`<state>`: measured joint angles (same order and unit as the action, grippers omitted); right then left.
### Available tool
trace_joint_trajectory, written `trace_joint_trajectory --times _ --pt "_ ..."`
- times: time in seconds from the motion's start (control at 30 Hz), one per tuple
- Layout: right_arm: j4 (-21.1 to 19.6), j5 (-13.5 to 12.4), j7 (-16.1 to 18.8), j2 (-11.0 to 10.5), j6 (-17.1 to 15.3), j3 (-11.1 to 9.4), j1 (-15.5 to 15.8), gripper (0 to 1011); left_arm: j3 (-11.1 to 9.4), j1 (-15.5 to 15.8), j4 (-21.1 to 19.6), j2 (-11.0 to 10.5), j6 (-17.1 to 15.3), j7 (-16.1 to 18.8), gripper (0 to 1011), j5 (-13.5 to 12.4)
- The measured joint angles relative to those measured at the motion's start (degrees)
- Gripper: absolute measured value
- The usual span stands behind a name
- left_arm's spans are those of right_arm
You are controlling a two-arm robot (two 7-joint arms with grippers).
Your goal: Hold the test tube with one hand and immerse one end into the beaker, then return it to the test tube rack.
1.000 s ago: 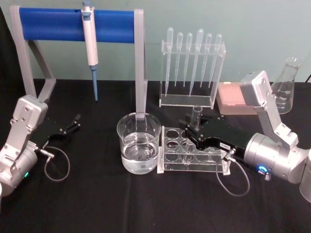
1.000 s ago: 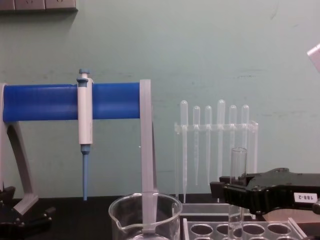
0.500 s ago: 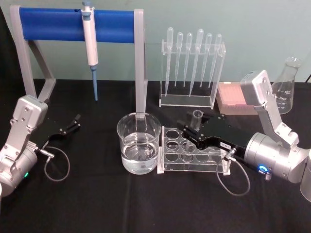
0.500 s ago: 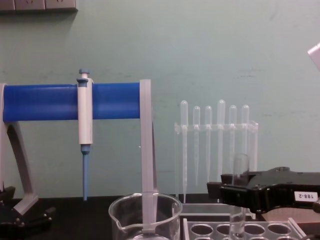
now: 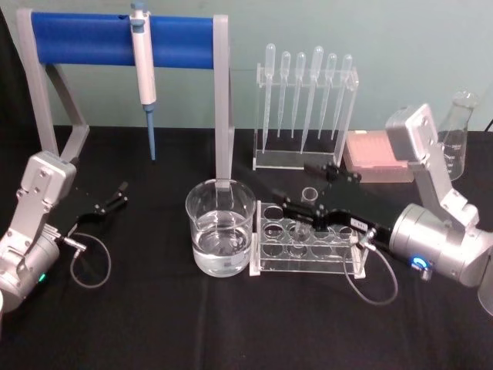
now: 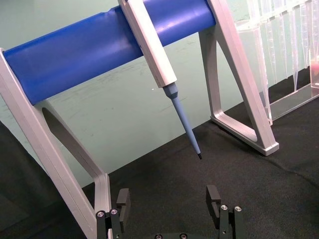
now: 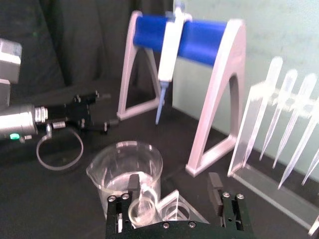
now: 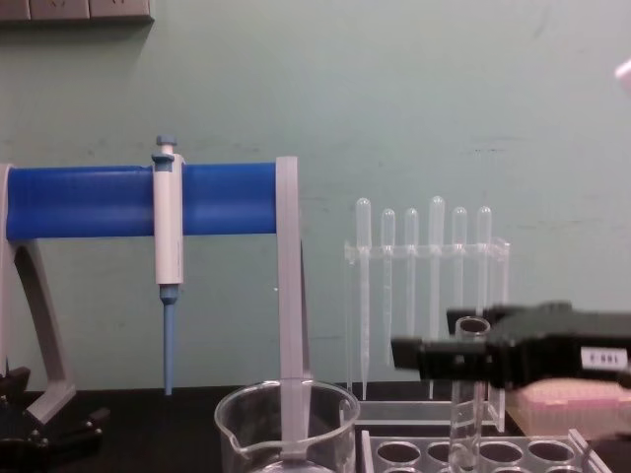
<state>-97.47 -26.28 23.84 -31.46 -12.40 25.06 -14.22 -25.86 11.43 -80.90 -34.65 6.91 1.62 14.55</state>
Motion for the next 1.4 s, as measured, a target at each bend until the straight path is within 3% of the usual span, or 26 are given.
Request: trace_joint_trajectory --times 0.2,0.53,0.63,0.83,1.07,1.4 --pt "-3.9 0.1 -1.6 0.1 1.0 -2.1 1.2 996 0.0 0.0 0.0 0.0 0.0 0.0 1000 0.0" --pt "-9.0 -0.3 -7.6 1.9 3.2 -7.9 5.3 1003 0.0 0.0 0.0 0.0 0.0 0.0 1000 0.0" --pt "-9.6 1.3 -11.7 3.3 4.5 -10.2 7.8 1002 0.0 0.0 0.0 0.0 0.0 0.0 1000 0.0" --pt "-7.8 4.5 -17.7 5.5 6.7 -12.9 11.6 1002 0.0 0.0 0.0 0.0 0.0 0.0 1000 0.0" --pt "-4.5 9.5 -23.6 7.3 7.8 -14.6 14.0 1003 0.0 0.0 0.0 0.0 0.0 0.0 1000 0.0" --pt "-1.3 12.4 -25.8 9.0 7.3 -15.8 14.4 1003 0.0 0.0 0.0 0.0 0.0 0.0 1000 0.0"
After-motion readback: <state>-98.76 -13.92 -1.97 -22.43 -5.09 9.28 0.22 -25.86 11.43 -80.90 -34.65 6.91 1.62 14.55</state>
